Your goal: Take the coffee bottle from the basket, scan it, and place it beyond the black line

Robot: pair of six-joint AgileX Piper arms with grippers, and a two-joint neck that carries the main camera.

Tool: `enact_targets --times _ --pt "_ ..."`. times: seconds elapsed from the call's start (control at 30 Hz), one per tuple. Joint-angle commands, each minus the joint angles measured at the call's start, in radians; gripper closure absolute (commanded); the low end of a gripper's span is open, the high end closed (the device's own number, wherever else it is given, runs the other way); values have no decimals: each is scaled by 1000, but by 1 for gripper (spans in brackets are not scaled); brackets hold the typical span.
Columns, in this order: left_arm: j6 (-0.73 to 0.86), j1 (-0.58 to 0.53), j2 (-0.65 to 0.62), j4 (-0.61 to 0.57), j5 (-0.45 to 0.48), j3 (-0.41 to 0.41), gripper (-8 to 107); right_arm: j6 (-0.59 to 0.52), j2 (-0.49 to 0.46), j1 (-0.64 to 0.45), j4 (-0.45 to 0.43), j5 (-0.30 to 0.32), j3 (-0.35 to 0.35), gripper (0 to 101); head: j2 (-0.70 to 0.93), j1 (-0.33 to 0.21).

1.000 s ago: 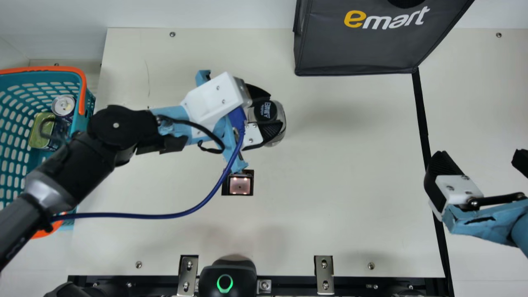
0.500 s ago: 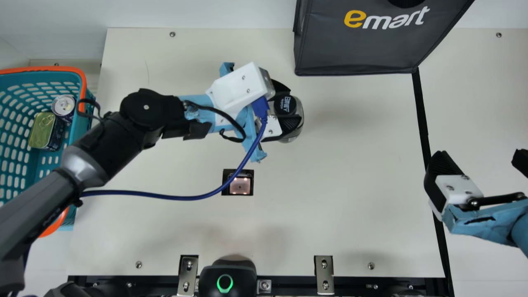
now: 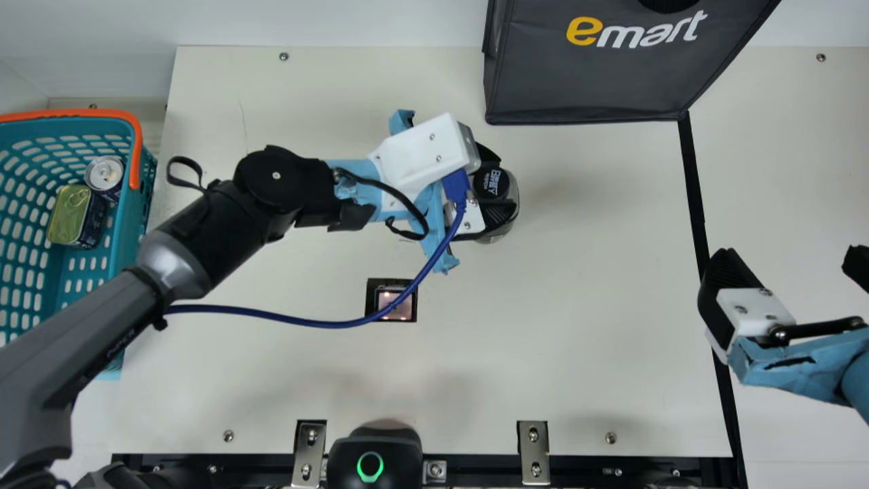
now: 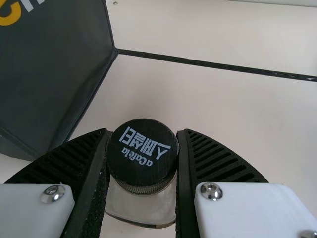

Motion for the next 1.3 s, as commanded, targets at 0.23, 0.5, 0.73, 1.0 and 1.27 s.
enact_targets --times 0.23,0.5,0.73,1.0,1.27 --pt "11 -29 19 24 -24 3 89 0 0 0 0 0 0 10 3 -27" --pt "26 -48 38 25 -44 5 89 0 0 0 0 0 0 10 3 -27" --pt "35 -58 47 23 -55 11 72 0 0 0 0 0 0 10 3 -27" --pt "23 -61 41 36 -61 15 45 0 0 0 0 0 0 10 3 -27" --pt "-2 -61 25 50 -66 15 18 0 0 0 0 0 0 10 3 -27"
